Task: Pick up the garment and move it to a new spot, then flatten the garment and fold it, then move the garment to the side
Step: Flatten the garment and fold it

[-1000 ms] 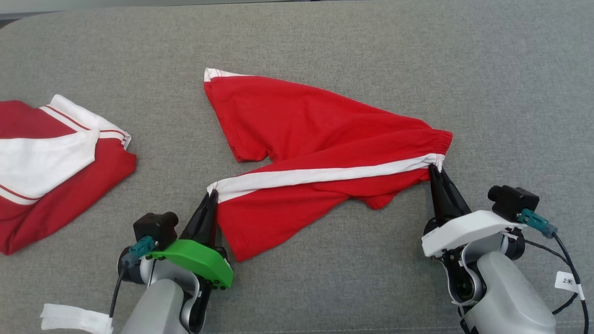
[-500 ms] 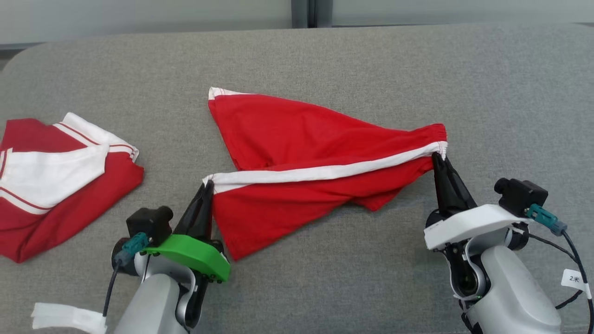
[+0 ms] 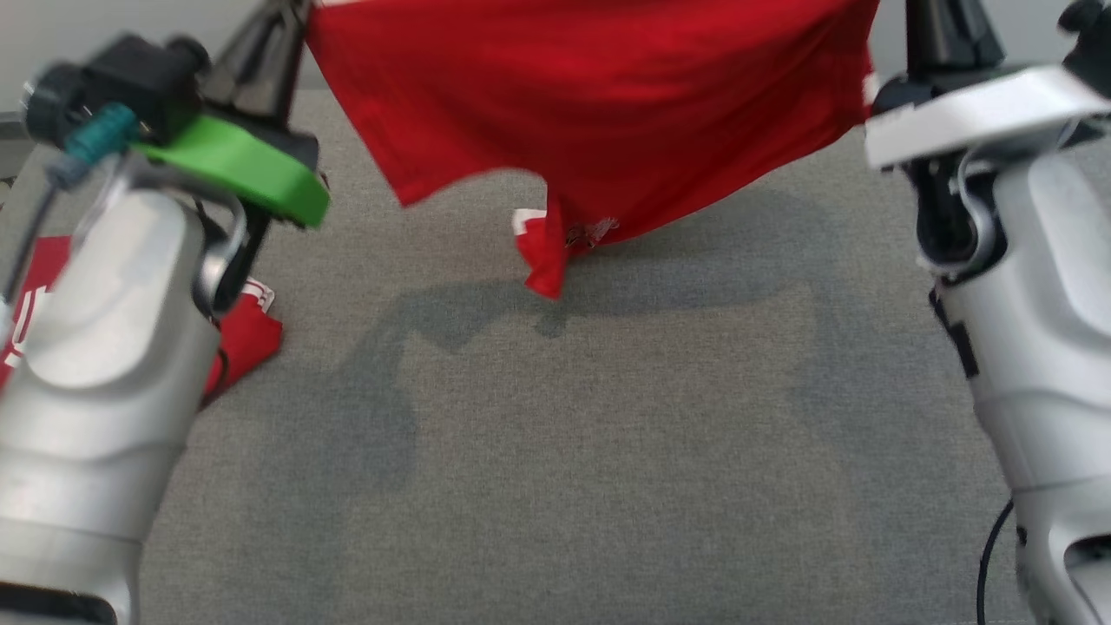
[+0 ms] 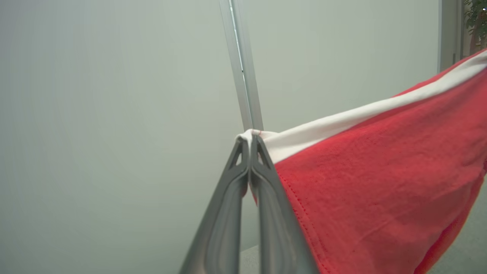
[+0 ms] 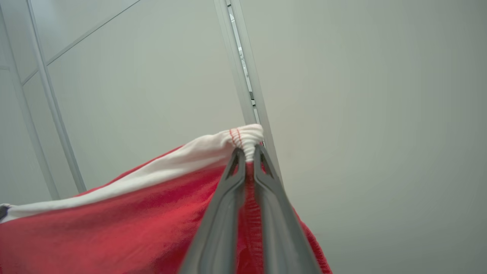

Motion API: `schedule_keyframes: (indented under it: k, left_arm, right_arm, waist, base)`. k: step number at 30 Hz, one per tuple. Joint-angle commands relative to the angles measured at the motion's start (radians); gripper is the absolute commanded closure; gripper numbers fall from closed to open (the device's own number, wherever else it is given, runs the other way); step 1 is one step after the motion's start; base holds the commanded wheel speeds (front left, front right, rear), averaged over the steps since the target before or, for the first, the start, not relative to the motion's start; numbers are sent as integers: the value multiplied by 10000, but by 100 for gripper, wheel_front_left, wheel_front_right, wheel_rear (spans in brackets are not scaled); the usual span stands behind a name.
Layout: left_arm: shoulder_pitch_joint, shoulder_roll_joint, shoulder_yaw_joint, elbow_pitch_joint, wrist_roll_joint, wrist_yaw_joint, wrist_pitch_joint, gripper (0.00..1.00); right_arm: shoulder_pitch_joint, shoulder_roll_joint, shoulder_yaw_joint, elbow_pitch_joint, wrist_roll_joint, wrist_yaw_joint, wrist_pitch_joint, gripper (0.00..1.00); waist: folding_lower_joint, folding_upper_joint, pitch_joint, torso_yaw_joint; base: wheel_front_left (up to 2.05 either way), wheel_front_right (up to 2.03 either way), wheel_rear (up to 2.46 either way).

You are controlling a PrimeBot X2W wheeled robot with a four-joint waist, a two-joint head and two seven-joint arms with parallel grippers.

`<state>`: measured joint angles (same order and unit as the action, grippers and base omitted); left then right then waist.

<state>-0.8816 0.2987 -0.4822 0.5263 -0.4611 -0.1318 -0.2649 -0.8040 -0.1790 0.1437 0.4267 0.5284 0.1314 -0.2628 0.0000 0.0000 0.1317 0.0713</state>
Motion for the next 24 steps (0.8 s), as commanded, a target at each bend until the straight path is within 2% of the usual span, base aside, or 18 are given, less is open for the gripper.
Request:
schedule_keyframes:
  k: [1,4,5,8,9,13,18,22,24]
  left_arm:
    - [-857,182,53,290,-92,27,13,100]
    - [-2640,417,-26,882,219,27,12,100]
    - [-2640,417,-26,882,219,27,12,100]
    - [-4294,592,43,1190,783,27,12,100]
    - [-5164,488,218,1069,1141,117,13,100]
    - [-6004,258,695,564,1762,204,13,100]
    - [-5295,-171,1170,180,1968,104,13,100]
    - [-4030,-479,1510,-128,1871,29,9,100]
    - [-2961,-868,1803,-420,1697,27,7,100]
  right_arm:
    - [-841,-157,29,281,-223,-14,-30,100]
    - [-2710,-443,283,928,-845,-14,-30,100]
    - [-2710,-443,283,928,-845,-14,-30,100]
    - [-4433,-509,307,1545,-1507,-16,-30,100]
    - [-5290,-551,167,1754,-1972,-16,-30,100]
    - [-6137,-245,-316,1743,-2590,-14,-30,100]
    - [-5609,-143,-359,1533,-2328,-14,-30,100]
    - [-4612,-286,-343,1240,-1970,-14,-32,100]
    - [-3708,-433,-52,1083,-1735,-11,-30,100]
  waist:
    - [0,0,1335,-159]
    - [0,0,2199,-162]
    - [0,0,2199,-162]
    - [0,0,2991,-218]
    - [0,0,3347,-166]
    - [0,0,3806,-32]
    - [0,0,4028,147]
    - [0,0,3892,204]
    - [0,0,3647,253]
  base:
    - [0,0,0]
    - [0,0,0]
    - [0,0,0]
    - [0,0,0]
    - [0,0,0]
    - [0,0,0]
    - [0,0,0]
    - [0,0,0]
    - [0,0,0]
